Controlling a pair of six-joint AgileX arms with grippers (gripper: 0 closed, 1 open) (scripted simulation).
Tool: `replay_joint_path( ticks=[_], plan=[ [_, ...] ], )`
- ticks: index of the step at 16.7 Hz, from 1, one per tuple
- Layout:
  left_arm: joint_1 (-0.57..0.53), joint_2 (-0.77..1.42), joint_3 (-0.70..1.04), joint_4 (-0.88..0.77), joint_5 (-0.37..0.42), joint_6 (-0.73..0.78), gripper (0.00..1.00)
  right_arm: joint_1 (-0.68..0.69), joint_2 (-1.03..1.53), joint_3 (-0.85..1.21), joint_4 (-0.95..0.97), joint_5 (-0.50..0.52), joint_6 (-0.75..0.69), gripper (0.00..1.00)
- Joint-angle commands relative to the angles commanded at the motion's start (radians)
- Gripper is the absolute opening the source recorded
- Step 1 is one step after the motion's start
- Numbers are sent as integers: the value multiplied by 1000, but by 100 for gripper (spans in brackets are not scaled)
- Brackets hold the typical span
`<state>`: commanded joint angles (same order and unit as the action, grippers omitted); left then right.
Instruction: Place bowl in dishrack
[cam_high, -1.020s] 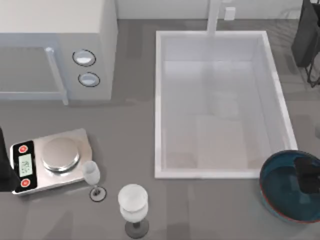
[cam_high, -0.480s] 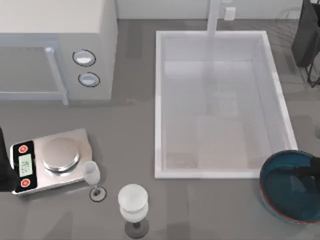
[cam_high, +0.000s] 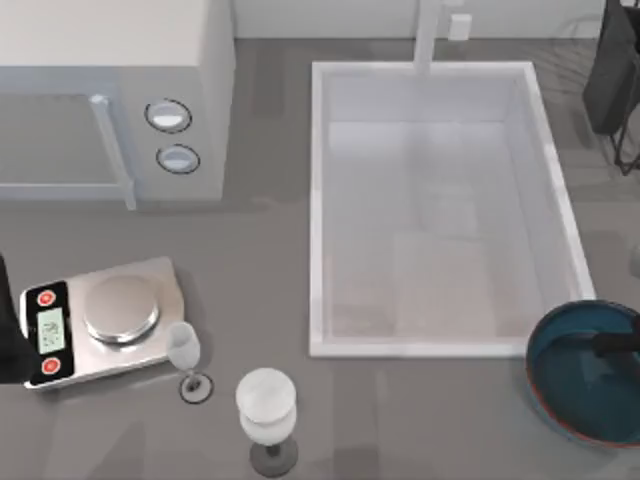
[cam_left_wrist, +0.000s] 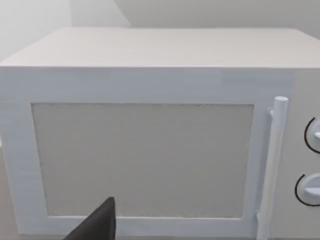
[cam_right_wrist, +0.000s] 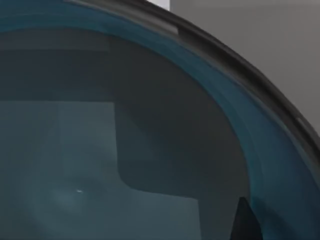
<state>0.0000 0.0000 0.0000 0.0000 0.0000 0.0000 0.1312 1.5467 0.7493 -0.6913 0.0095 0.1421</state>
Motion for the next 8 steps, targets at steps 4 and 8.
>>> replay_joint_path(
  ticks=[4, 8],
  plan=[
    [0, 0, 0, 0, 0, 0, 100, 1, -2, 0, 0, -1, 2, 0],
    [0, 0, 0, 0, 0, 0, 100, 3, -3, 72, -72, -2, -1, 0]
  ],
)
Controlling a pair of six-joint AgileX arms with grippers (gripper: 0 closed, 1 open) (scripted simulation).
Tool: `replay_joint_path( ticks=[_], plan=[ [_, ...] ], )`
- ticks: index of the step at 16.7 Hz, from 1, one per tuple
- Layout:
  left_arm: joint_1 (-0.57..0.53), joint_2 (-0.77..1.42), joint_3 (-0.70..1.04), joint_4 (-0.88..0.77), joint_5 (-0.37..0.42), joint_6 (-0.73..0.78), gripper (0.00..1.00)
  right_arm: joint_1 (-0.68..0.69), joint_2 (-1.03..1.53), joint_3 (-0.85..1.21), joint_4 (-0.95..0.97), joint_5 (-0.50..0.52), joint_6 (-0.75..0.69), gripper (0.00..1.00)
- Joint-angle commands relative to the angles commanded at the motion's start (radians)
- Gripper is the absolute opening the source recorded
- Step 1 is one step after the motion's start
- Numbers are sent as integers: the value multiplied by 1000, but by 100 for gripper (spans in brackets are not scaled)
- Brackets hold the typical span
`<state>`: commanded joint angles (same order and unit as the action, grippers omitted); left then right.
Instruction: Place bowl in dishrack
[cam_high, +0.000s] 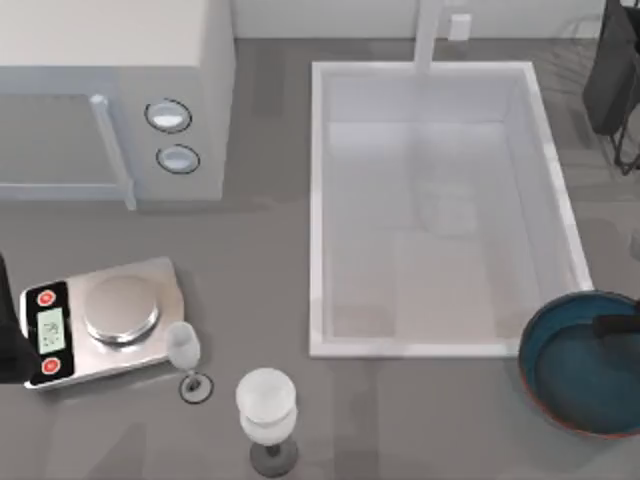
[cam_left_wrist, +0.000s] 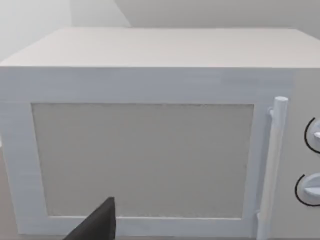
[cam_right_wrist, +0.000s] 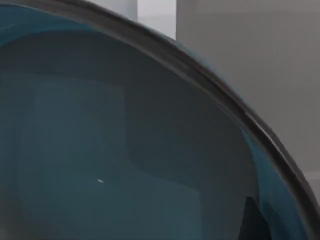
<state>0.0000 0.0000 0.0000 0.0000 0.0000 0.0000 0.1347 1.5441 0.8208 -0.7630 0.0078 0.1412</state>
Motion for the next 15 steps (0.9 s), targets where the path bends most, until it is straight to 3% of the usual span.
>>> replay_joint_path(
  ticks=[10, 15],
  plan=[
    [0, 0, 0, 0, 0, 0, 100, -10, -74, 548, -656, -1, -8, 0],
    [0, 0, 0, 0, 0, 0, 100, -14, -108, 651, -759, -1, -10, 0]
  ],
)
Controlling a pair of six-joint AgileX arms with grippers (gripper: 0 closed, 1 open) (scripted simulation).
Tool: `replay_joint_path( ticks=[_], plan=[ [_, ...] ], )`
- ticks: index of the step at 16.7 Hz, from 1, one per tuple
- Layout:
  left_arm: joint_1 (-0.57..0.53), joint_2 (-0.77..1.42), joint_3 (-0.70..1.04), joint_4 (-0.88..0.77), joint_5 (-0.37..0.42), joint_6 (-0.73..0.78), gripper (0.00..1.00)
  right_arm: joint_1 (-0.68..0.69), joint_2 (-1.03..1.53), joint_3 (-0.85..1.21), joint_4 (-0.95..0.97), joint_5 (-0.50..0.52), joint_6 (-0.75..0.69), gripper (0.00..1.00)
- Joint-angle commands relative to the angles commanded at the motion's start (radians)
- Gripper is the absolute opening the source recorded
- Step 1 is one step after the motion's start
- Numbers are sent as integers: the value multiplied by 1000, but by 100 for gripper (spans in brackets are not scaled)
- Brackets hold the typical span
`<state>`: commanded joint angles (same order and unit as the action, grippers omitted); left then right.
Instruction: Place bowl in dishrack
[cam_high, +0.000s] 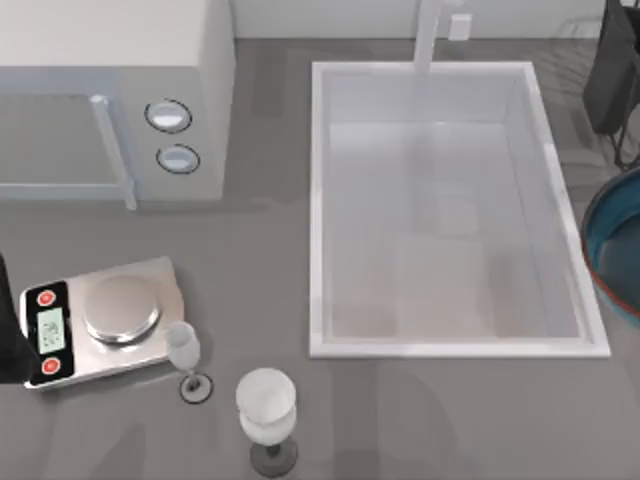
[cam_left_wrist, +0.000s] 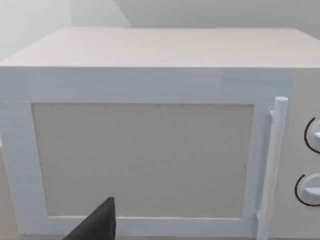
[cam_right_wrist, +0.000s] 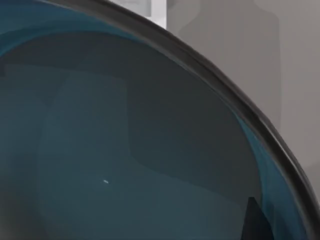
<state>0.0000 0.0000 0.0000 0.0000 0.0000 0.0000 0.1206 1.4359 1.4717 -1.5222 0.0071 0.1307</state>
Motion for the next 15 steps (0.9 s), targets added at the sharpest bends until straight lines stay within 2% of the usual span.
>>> replay_joint_path(
  ticks=[5, 8, 11, 15],
  plan=[
    [0, 0, 0, 0, 0, 0, 100, -3, -1, -5, 15, -7, -1, 0],
    [0, 0, 0, 0, 0, 0, 100, -57, -35, -21, 106, -54, -11, 0],
    [0, 0, 0, 0, 0, 0, 100, -159, -89, -57, 276, -137, -26, 0],
    [0, 0, 0, 0, 0, 0, 100, -334, -175, -136, 603, -277, -50, 0]
  ],
)
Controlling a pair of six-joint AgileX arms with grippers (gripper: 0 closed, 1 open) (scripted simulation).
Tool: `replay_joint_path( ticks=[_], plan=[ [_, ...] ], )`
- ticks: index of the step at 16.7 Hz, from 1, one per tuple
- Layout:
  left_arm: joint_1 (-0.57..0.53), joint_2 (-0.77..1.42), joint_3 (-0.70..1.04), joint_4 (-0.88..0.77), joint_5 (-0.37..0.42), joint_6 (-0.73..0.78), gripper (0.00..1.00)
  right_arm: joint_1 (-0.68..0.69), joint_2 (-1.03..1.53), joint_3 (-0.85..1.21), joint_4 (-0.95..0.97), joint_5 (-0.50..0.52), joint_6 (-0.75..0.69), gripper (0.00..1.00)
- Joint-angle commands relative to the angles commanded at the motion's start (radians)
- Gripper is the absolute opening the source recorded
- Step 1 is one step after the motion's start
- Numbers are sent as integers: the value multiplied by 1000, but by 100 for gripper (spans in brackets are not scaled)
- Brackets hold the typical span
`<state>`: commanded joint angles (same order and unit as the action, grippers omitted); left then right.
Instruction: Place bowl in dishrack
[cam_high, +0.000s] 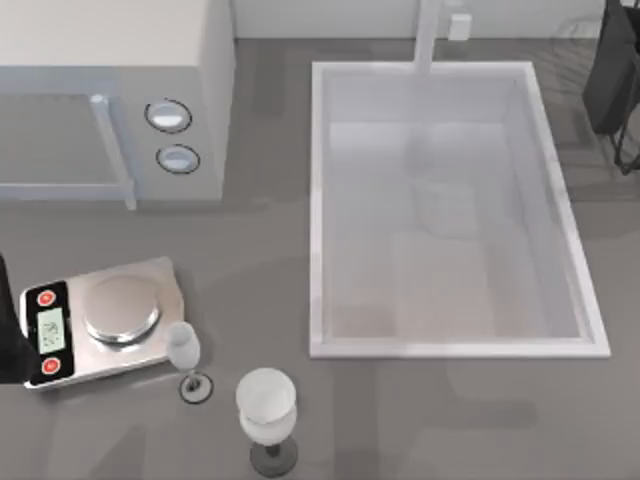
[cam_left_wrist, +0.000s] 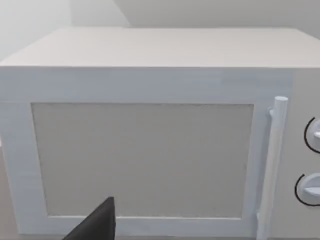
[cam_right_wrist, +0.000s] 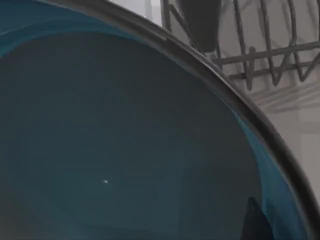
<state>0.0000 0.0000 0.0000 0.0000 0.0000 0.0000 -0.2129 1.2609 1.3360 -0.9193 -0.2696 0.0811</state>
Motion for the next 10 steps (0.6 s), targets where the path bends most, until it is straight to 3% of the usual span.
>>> replay_joint_path(
  ticks=[6, 10],
  plan=[
    [0, 0, 0, 0, 0, 0, 100, -268, -156, -132, 525, -218, -41, 0],
    [0, 0, 0, 0, 0, 0, 100, -391, -247, -180, 730, -322, -61, 0]
  ],
)
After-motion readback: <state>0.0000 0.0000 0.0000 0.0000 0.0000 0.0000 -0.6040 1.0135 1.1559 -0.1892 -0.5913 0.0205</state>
